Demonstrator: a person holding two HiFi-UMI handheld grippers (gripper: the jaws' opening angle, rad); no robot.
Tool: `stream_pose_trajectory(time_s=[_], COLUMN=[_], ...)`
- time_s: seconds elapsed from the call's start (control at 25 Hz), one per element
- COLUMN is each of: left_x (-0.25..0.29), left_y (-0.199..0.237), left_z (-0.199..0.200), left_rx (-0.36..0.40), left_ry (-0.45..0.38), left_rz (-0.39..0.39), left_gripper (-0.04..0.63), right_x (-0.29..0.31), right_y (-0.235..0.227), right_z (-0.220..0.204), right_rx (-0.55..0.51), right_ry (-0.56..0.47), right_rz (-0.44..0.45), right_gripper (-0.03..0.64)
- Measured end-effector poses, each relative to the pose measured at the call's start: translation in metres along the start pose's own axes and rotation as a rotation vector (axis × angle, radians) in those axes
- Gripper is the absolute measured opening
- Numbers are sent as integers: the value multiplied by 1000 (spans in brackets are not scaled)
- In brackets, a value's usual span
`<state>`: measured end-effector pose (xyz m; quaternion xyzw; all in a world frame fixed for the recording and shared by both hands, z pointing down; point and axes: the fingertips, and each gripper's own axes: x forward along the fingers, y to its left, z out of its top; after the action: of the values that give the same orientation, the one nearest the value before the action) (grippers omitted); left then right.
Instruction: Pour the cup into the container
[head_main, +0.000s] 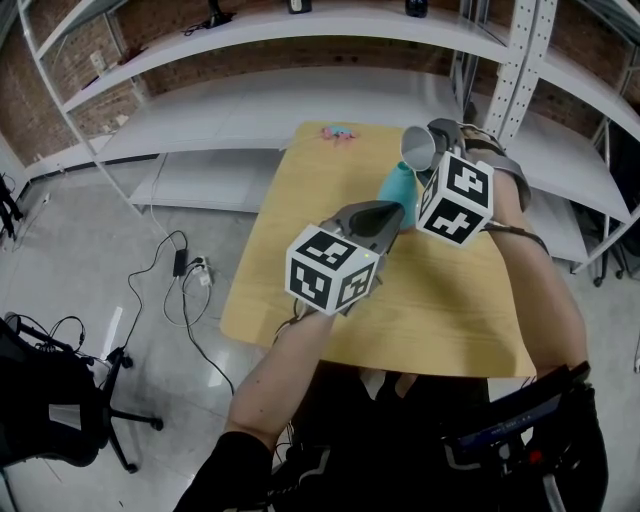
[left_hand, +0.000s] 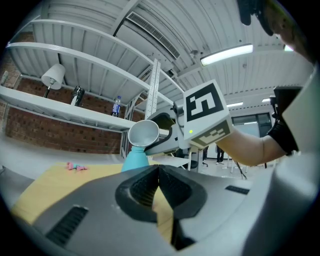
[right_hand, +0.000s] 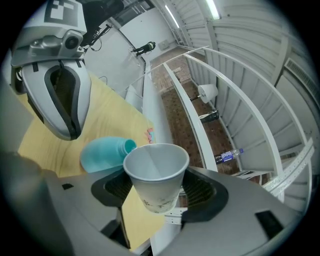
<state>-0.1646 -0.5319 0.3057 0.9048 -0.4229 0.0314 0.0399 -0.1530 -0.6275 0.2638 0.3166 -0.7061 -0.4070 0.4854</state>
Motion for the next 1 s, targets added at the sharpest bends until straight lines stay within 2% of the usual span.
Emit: stream_pose_trajectory(time_s=[1.0], left_x=[0], left_y=[0], left_z=[-5], left_rx=[-9], left_ry=[8], left_rz=[-4], left_gripper=[-2], right_x=[-3], right_y=[0], right_z=[3], right_rx=[-53], right_ry=[7], right_rz=[-23], right_gripper=[316])
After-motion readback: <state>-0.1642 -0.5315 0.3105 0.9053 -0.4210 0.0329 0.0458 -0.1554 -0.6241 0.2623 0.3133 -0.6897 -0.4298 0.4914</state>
